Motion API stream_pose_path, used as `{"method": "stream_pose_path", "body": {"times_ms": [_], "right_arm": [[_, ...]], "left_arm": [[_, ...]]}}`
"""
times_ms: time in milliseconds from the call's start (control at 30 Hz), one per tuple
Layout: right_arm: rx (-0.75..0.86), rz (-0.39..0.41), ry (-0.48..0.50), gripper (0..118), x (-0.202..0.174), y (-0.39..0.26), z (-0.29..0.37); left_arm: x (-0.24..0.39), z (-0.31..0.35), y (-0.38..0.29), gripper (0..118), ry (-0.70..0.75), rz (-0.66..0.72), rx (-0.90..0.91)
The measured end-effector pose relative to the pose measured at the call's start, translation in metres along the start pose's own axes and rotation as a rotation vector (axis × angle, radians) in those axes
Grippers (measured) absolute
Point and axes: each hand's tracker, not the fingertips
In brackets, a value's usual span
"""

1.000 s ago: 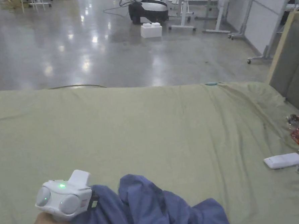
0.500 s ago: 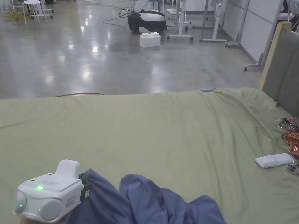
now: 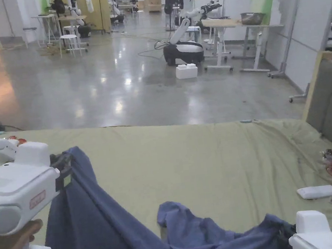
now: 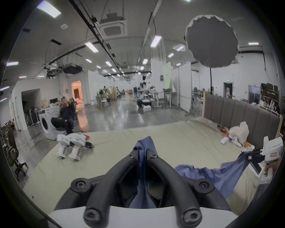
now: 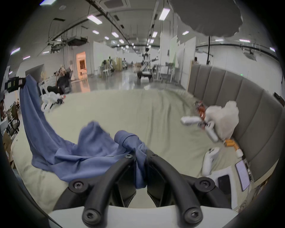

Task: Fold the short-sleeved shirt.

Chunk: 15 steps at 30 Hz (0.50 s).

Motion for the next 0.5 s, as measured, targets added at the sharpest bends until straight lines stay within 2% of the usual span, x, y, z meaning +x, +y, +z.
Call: {"method": "stream_pose_path", "body": {"times_ms": [167, 300, 500], "right_arm": [[0.113, -0.024, -0.045, 7, 0.018, 0.058, 0.033], [0.178, -0.062, -0.035, 7, 0.031, 0.103, 0.052], [0.239, -0.031, -0.004, 7, 0.018, 0.164, 0.058]], "left_arm": [[-0.042, 0.044, 0.040, 5, 0.111, 0.024, 0.070], [-0.072, 0.064, 0.063, 5, 0.176, 0.080, 0.099], [-0.087, 0.061, 0.088, 5, 0.192, 0.101, 0.102]]}}
